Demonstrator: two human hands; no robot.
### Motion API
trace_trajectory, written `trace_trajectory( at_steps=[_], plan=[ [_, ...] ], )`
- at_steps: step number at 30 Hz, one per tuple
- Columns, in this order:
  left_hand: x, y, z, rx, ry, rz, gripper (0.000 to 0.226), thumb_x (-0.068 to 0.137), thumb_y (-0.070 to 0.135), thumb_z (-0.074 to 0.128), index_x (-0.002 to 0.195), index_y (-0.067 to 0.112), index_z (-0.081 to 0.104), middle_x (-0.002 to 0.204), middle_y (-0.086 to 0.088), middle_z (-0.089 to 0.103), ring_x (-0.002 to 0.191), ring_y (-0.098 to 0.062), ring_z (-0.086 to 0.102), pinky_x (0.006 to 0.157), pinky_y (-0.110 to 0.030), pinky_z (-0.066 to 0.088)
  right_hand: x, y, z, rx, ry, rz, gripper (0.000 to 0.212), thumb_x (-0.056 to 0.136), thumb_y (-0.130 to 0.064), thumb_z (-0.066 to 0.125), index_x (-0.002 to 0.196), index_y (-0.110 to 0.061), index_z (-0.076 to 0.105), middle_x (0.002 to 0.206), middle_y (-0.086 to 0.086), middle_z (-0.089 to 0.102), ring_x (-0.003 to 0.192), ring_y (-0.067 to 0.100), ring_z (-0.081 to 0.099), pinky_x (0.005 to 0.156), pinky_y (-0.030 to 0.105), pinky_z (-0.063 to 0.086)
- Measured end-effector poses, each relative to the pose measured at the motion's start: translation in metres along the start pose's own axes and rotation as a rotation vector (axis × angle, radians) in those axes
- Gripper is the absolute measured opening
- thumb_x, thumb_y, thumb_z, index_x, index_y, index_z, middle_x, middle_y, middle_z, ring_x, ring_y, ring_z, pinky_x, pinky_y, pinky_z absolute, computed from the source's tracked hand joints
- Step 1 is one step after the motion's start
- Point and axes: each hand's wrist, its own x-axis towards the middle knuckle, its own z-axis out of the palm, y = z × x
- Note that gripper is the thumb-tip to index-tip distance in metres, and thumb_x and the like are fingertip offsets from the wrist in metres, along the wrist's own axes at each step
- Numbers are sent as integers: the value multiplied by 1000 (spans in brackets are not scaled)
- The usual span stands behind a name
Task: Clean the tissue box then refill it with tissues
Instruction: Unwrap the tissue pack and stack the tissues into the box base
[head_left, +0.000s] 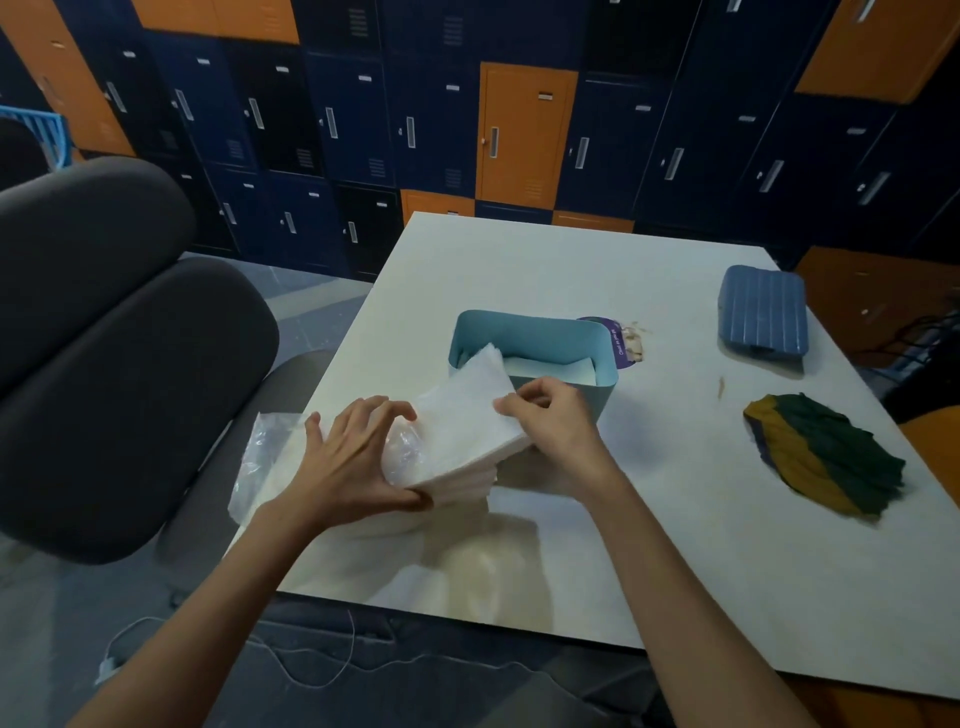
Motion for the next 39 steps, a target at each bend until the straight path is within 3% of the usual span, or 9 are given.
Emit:
trace_trajectory(
  at_steps=[5, 9, 14, 17, 21, 24, 30, 34, 39],
  plan=[
    [2, 0, 2, 25, 6, 10, 95, 49, 84, 59, 130, 42, 32, 146, 5, 34, 139, -22, 31, 110, -64, 12, 10, 12, 4, 328, -222, 361, 49, 80, -22, 76, 117, -4, 50, 107, 13, 63, 93, 25, 64, 82, 46, 58],
    [2, 0, 1, 36, 1, 6, 96, 47, 86, 55, 129, 43, 33, 148, 5, 31, 140, -21, 29, 111, -62, 12, 13, 17, -9, 172, -216, 206, 19, 84, -5, 67, 103, -8, 63, 98, 10, 69, 84, 21, 65, 78, 38, 58],
    [5, 4, -4, 61, -107, -7, 113, 34, 103, 39, 131, 45, 29, 156, 0, 20, 147, -22, 16, 112, -65, 7, 11, 23, -59, 126, -133, 10, 30, 82, 0, 65, 109, -14, 66, 105, 6, 70, 92, 19, 65, 79, 35, 54],
    [8, 25, -14, 8, -74, 25, 102, 45, 102, 35, 130, 46, 28, 159, 0, 17, 150, -24, 9, 112, -65, 6, 6, 31, -85, 164, -131, 10, 33, 85, 1, 63, 113, -17, 63, 108, 4, 68, 96, 19, 64, 81, 37, 56],
    [25, 75, -30, -178, 141, 235, 81, 71, 80, 46, 139, 37, 30, 148, 5, 37, 132, -17, 41, 112, -59, 24, -4, 46, -108, 276, -83, -7, 31, 85, 1, 64, 107, -21, 64, 104, 1, 70, 97, 20, 63, 81, 37, 57],
    [39, 110, -33, -386, 97, 375, 78, 76, 55, 69, 141, 33, 33, 139, 6, 46, 121, -13, 47, 104, -37, 40, -13, 57, -122, 353, -43, -12, 31, 85, 0, 65, 104, -25, 64, 103, 0, 70, 97, 18, 65, 74, 30, 59],
    [65, 131, -14, -667, -143, 178, 33, 71, 19, 83, 98, 11, 67, 90, -8, 69, 84, -17, 60, 71, -30, 46, -32, 88, -156, 445, 145, -23, 35, 88, 8, 57, 99, -25, 63, 97, -6, 69, 88, 11, 67, 79, 34, 56],
    [52, 149, 13, -1129, -105, 86, 20, 81, 9, 77, 98, 2, 70, 96, -16, 73, 81, -16, 67, 76, -33, 54, -42, 110, -161, 372, 218, -22, 37, 82, 8, 65, 103, -23, 64, 96, -4, 71, 93, 17, 67, 73, 30, 56],
    [37, 162, 60, -1229, -41, 82, 26, 81, 2, 71, 105, 10, 67, 100, -13, 72, 91, -18, 67, 84, -37, 54, -48, 133, -155, 375, 294, 33, 41, 80, 11, 62, 101, -24, 65, 90, -3, 70, 86, 20, 64, 67, 38, 54]
  ],
)
